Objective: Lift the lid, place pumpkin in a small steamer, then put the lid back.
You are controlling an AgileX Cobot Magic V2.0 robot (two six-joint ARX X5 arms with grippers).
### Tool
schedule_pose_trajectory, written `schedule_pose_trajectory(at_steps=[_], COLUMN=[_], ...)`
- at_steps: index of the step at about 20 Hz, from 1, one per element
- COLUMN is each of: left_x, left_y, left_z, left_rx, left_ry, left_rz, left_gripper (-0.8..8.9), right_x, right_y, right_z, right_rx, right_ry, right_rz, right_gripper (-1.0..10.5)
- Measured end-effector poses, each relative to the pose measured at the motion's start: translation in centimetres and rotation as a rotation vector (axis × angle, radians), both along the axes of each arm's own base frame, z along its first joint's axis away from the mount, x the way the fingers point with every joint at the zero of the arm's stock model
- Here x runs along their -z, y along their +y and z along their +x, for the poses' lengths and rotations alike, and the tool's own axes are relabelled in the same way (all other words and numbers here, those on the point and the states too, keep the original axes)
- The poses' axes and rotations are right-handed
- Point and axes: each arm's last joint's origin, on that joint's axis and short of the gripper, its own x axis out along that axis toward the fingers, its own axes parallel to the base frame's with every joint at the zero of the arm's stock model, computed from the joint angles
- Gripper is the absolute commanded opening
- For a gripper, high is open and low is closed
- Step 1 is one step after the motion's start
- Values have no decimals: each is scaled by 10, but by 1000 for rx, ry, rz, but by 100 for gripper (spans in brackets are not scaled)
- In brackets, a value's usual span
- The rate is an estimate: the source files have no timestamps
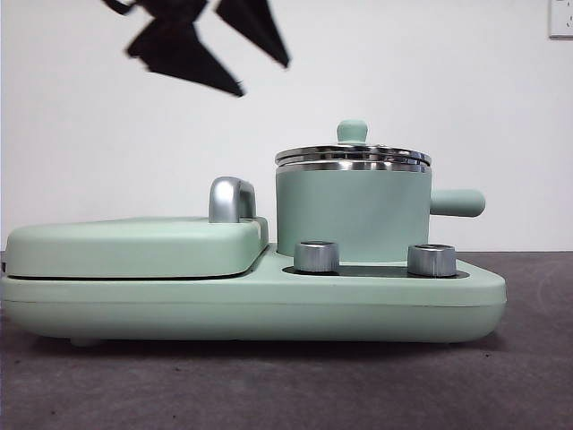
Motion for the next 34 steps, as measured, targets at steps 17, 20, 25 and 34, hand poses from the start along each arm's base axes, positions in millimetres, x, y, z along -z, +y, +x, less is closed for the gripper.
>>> schedule_pose_trajectory(at_steps=[17, 20, 25, 34], left_x=[44, 44, 43, 44], left_y=[107, 116, 121, 121], left_z=[-133, -148, -156, -157], left_rx=[-281, -305, -308, -305], left_ry=[24, 6, -2, 2], left_rz=[-5, -19, -21, -16], left_gripper=[343, 343, 250, 7], right_x=[1, 0, 1, 3], right_y=[25, 28, 28, 28], right_z=[36, 42, 42, 38], right_rx=[-111, -118, -122, -164], right_ry=[-56, -80, -71, -21], right_rz=[63, 71, 69, 88], right_gripper=[386, 386, 338, 15])
